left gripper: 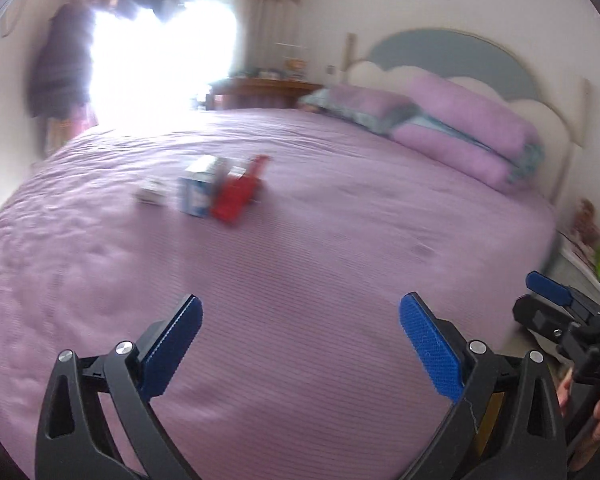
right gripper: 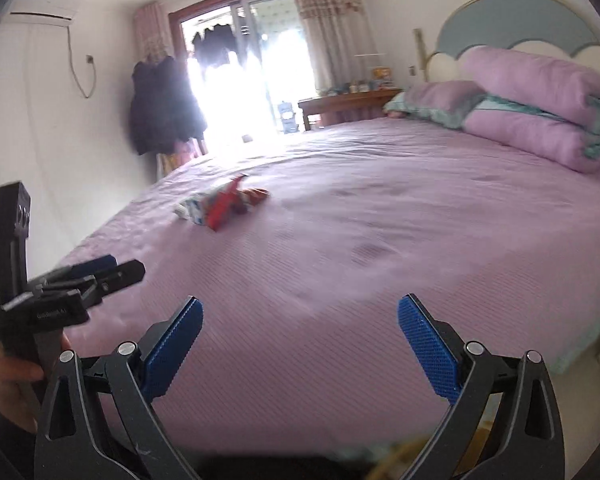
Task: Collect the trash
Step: 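Move both grippers back to the milk carton and red wrapper on the bed, then grasp the white milk carton with the left gripper while the right gripper grasps the red wrapper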
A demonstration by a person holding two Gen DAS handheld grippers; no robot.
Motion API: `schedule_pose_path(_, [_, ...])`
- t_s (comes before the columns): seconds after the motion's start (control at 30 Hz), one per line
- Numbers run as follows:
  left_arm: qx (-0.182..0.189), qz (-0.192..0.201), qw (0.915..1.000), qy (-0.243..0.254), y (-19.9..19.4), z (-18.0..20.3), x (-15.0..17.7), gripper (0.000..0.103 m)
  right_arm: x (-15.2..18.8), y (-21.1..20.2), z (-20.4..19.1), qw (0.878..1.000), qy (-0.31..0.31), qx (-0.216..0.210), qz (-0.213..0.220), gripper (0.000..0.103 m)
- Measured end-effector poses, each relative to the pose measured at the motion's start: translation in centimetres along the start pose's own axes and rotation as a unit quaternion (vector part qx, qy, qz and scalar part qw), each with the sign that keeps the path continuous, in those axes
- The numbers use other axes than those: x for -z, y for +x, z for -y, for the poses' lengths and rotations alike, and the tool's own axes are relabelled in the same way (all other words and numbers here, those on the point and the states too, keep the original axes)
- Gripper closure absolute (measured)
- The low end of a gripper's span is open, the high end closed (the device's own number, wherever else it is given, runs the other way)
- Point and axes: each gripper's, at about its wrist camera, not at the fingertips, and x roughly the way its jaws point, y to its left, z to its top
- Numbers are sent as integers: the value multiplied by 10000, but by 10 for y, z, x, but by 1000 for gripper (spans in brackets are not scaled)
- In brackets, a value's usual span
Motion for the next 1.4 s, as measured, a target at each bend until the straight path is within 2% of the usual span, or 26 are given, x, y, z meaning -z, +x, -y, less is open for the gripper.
schedule_pose_path(0.1, [-414, 57, 9990, -139, 6, -31, -16, 4, -20, 28, -18, 9997, -35, -251, -24, 9])
schedule_pose_path(0.2, [-615, 112, 9974, -358, 11, -56, -28, 4, -38, 56, -33, 9993, -98, -366, -70, 9])
schedule_pose_path(0.3, [-667, 24, 9964, -515, 22, -81, -42, 4, -55, 88, -46, 9984, -153, -481, -240, 9])
schedule_pose_path(0.43, [-657, -45, 9967, -478, 43, -94, -55, 4, -69, 130, -58, 9973, -243, -343, -600, 9])
schedule_pose_path(0.67, [-613, -260, 9970, -406, 92, -112, -69, 4, -84, 180, -66, 9955, -198, -653, -652, 11])
schedule_pose_path(0.83, [-599, -384, 9967, -393, 114, -126, -69, 4, -91, 215, -68, 9933, -139, -771, -855, 31])
schedule_pose_path(0.97, [-580, -485, 9961, -444, 125, -134, -66, 4, -90, 238, -70, 9914, -91, -743, -1073, 39])
schedule_pose_path(1.03, [-535, -511, 9959, -513, 129, -137, -65, 4, -90, 253, -69, 9891, 9, -827, -1217, 46])
schedule_pose_path(1.17, [-475, -586, 9956, -559, 135, -141, -65, 4, -89, 281, -67, 9843, 276, -893, -1494, 51])
schedule_pose_path(1.23, [-463, -580, 9957, -562, 137, -141, -66, 4, -91, 291, -65, 9796, 478, -1122, -1599, 67])
schedule_pose_path(1.3, [-460, -585, 9956, -575, 138, -141, -66, 4, -92, 301, -63, 9737, 689, -1333, -1713, 74])
schedule_pose_path(1.4, [-450, -623, 9954, -576, 141, -140, -67, 4, -94, 304, -62, 9727, 774, -1403, -1680, 81])
